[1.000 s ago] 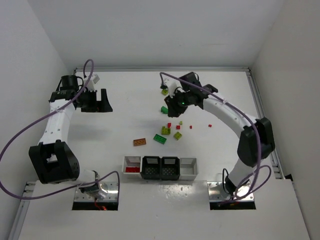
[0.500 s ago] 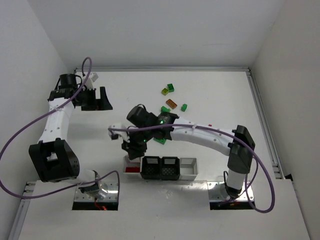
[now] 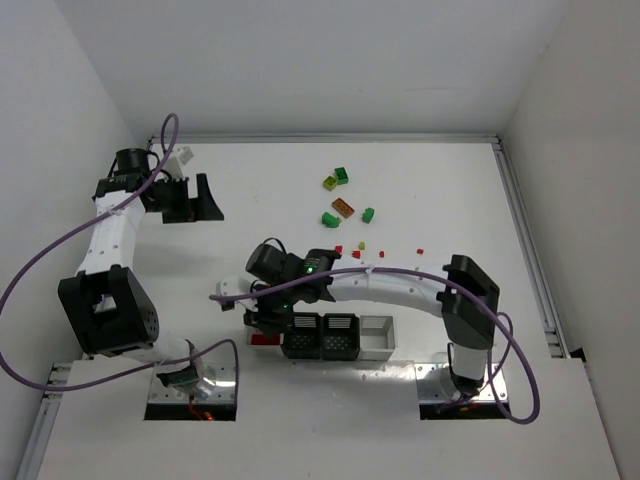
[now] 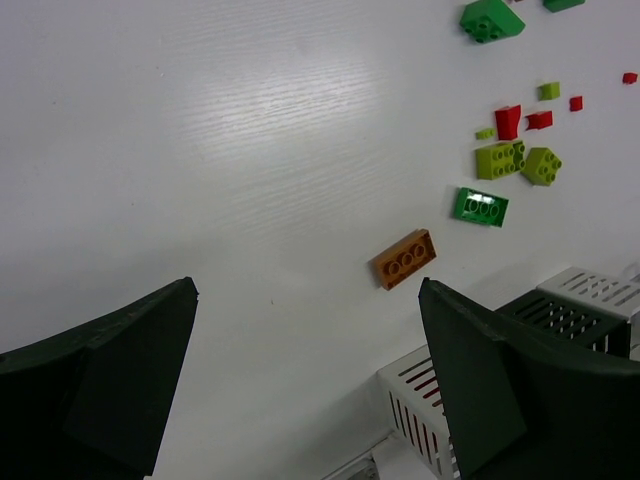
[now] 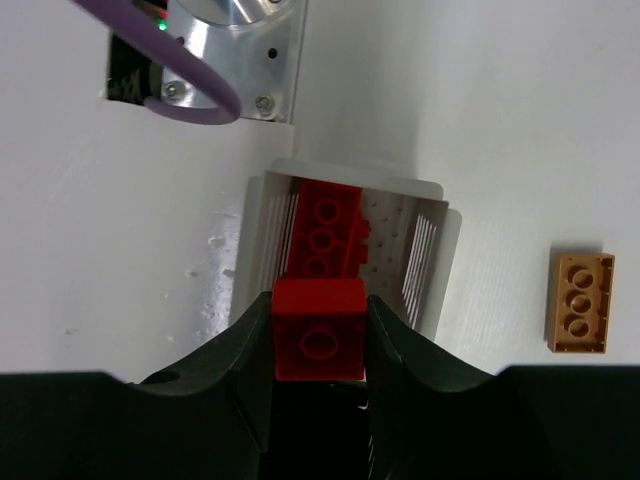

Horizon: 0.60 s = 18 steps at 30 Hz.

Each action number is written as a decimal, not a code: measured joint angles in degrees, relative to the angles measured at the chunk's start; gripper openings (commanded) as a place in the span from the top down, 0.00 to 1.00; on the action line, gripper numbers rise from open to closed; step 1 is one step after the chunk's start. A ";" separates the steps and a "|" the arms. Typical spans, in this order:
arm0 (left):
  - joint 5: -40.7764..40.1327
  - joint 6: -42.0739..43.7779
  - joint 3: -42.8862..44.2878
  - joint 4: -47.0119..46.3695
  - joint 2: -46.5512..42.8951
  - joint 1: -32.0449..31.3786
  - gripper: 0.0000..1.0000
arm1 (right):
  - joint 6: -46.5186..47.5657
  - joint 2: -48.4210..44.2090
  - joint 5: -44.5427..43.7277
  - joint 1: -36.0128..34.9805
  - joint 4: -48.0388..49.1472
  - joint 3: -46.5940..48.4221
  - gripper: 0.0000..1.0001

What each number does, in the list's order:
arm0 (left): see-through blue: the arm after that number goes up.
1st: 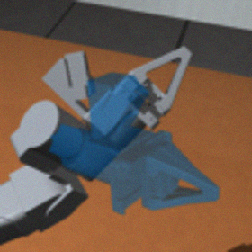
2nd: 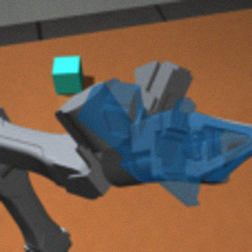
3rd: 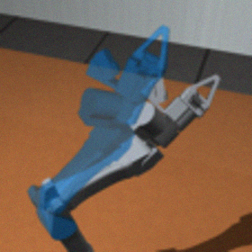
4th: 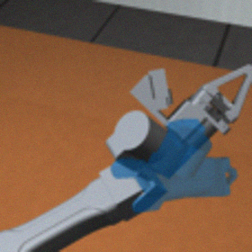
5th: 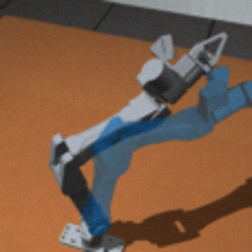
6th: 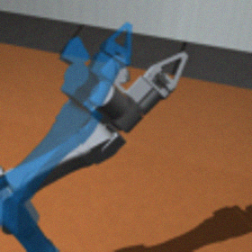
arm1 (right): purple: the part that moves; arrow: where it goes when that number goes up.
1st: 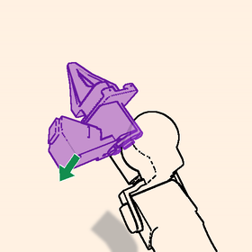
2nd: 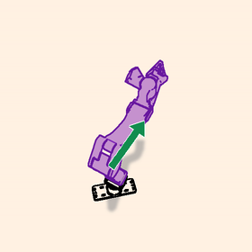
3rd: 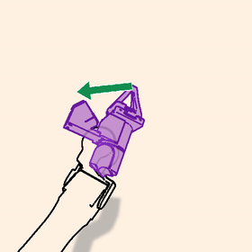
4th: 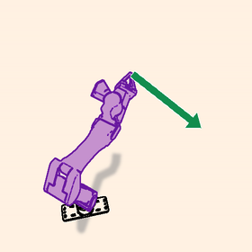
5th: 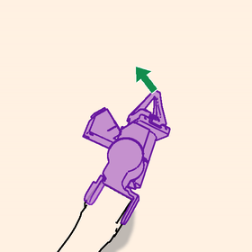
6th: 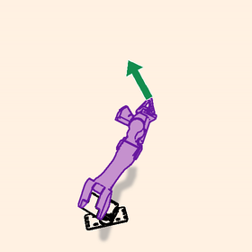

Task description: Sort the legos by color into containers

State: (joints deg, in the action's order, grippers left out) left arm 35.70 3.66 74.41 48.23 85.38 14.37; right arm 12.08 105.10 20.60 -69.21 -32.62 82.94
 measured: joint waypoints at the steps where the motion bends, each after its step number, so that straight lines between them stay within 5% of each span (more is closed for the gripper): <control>1: 0.09 0.24 0.00 0.09 0.00 0.00 0.01 | 0.02 0.48 -0.37 0.00 0.31 0.02 0.84; 7: 0.44 1.27 0.00 0.61 0.00 0.00 0.01 | -0.02 3.26 -1.79 0.00 0.61 1.57 0.53; 11: 0.98 2.36 0.00 0.94 0.00 0.00 0.01 | -0.83 3.58 -1.68 0.39 1.20 2.54 0.45; 18: 0.83 3.50 0.00 1.51 0.04 -0.92 0.04 | -3.80 1.49 -1.86 3.34 -1.09 6.45 0.47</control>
State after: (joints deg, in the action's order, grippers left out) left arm 36.53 7.16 74.41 49.74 85.43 13.45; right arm 8.27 106.59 18.74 -65.87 -33.71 89.38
